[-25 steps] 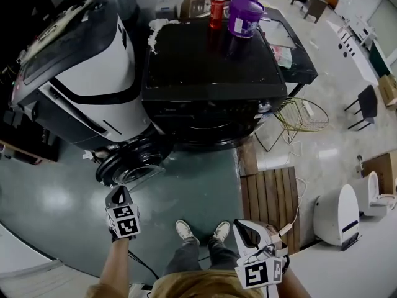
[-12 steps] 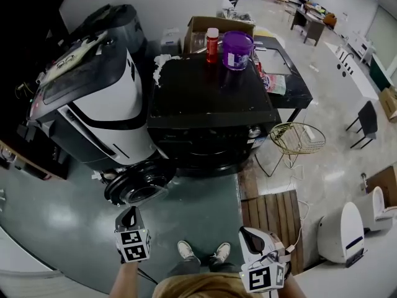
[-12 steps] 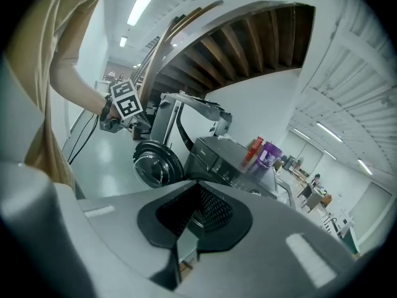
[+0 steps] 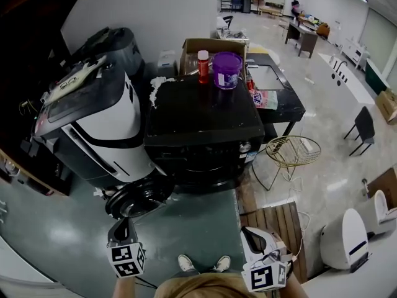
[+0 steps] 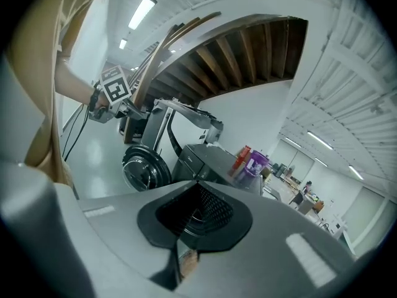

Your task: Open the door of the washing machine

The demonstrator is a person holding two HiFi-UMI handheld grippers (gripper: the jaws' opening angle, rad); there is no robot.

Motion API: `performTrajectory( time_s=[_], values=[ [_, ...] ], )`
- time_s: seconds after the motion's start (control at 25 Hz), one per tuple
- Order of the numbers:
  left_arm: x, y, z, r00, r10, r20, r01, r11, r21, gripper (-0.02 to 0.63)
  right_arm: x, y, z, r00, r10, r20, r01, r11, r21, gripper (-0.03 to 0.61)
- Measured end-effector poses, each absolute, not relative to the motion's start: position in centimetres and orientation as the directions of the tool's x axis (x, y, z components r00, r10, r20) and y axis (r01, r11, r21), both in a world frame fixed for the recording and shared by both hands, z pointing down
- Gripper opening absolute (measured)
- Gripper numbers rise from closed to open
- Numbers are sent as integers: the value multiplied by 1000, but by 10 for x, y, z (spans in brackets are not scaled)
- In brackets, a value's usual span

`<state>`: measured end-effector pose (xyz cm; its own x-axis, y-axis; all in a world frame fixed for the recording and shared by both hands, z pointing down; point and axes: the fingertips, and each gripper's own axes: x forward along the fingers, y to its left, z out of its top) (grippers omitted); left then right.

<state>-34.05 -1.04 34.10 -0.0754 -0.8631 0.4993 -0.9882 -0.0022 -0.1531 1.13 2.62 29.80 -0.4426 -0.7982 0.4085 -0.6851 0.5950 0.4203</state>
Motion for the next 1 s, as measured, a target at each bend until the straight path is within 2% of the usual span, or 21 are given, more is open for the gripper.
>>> performTrajectory(
  time_s=[0.52,1.0],
  values=[
    [-335,1,294,-72,-905,419,-990,14,-139,60,20,12,275,-443,-822,358,-699,567,436,5],
    [-344,-13,295,-63,-909,412,-992,12,-126,60,13,5,273,-427,-823,373,-696,563,445,5]
  ],
)
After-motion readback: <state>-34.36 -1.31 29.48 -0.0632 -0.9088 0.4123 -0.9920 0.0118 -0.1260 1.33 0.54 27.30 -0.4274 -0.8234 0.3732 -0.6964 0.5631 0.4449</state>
